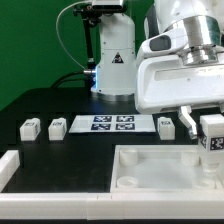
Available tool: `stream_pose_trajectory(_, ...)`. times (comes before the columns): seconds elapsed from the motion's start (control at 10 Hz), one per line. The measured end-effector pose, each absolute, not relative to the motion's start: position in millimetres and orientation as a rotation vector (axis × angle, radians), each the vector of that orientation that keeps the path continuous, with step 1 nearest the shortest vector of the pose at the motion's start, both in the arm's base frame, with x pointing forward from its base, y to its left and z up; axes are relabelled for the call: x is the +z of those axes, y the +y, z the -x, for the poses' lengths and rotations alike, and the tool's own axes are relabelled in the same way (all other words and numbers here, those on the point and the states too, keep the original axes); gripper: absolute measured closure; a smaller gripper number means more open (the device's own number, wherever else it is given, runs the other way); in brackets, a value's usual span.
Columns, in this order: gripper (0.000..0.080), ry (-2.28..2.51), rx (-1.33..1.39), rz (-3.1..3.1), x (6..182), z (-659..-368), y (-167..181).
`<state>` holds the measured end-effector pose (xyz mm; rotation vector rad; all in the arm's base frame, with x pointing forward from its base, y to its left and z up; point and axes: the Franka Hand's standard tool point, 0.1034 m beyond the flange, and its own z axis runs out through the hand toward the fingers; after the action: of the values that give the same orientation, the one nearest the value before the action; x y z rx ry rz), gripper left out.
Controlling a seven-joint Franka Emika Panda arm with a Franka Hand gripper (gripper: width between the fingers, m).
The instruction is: Assemble one leg
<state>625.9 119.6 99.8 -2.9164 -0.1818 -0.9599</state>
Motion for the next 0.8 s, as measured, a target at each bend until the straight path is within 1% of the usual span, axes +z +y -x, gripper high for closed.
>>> stream_pose_trajectory(0.2, 0.0509, -0.178, -0.953, 2.921, 96.1, -626, 117)
stream_pose_trajectory(0.3, 0.0509, -0.178, -0.939, 2.927, 89.2, -623, 117)
stream_pose_trajectory(0.8, 0.0509, -0.175, -0.951, 2.929, 87.5, -627, 111)
